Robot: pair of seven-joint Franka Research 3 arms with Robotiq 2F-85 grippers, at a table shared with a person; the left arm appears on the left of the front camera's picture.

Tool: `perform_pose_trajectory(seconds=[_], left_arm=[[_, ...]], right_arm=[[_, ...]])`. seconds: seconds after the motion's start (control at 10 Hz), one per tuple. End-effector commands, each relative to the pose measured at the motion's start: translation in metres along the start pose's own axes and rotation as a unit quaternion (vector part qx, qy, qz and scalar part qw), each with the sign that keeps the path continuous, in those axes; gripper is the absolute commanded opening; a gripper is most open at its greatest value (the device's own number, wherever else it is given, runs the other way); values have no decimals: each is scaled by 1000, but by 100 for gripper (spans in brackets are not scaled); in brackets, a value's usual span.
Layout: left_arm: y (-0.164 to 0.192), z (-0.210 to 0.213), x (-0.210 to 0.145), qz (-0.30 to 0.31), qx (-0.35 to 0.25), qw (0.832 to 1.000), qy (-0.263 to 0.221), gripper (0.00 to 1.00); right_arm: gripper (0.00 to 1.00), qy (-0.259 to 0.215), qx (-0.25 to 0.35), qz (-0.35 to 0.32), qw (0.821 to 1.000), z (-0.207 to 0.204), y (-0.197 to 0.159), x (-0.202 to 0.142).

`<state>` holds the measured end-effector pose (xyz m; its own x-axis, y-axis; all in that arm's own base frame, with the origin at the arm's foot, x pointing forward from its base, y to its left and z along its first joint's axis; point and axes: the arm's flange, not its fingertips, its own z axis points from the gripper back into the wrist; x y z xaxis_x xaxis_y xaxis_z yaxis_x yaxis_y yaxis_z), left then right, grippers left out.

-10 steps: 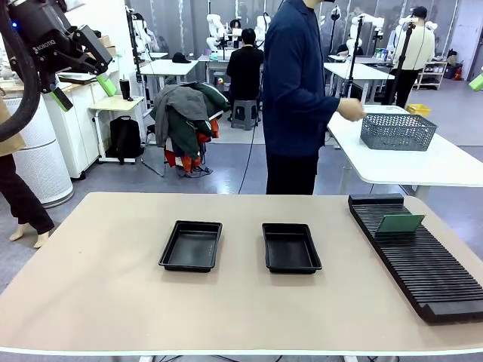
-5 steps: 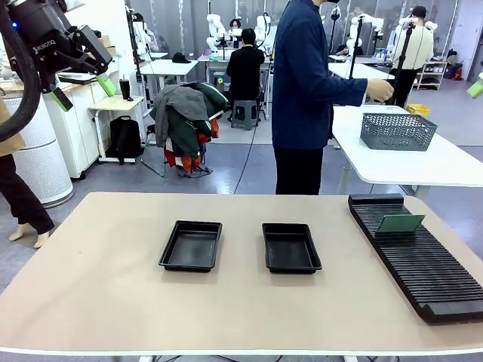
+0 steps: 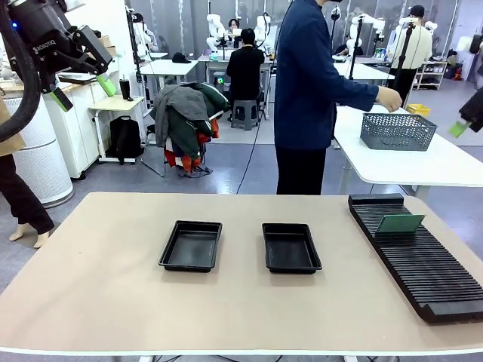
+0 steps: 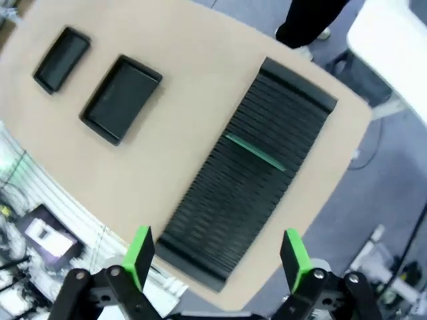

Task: Inspect and transfer BCBs to ESD trays.
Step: Pick up the Blank PCB from the PCB Rack and place it in the left ESD tray.

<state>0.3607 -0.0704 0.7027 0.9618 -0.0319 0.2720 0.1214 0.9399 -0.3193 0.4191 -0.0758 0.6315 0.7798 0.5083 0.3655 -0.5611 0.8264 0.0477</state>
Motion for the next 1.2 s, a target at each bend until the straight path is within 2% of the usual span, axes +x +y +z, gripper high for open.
perform_pose_trajectory(seconds=[0.0,0.3,0.6,0.9,1.1], left_arm=[[0,-1,-1,1,-3,1000,1,100],[0,-1,-1,1,-3,1000,1,100],[0,-1,-1,1,-3,1000,1,100],[0,-1,-1,1,-3,1000,1,100],[0,-1,-1,1,-3,1000,1,100]], right_arm=[[100,-4,-23,108,994,-33,-15,-5],[100,28,-67,240,968,-93,-36,-4],[100,53,-77,363,927,-153,-44,-1],[100,72,-73,416,903,-202,-48,1],[100,93,-68,425,898,-225,-45,1]])
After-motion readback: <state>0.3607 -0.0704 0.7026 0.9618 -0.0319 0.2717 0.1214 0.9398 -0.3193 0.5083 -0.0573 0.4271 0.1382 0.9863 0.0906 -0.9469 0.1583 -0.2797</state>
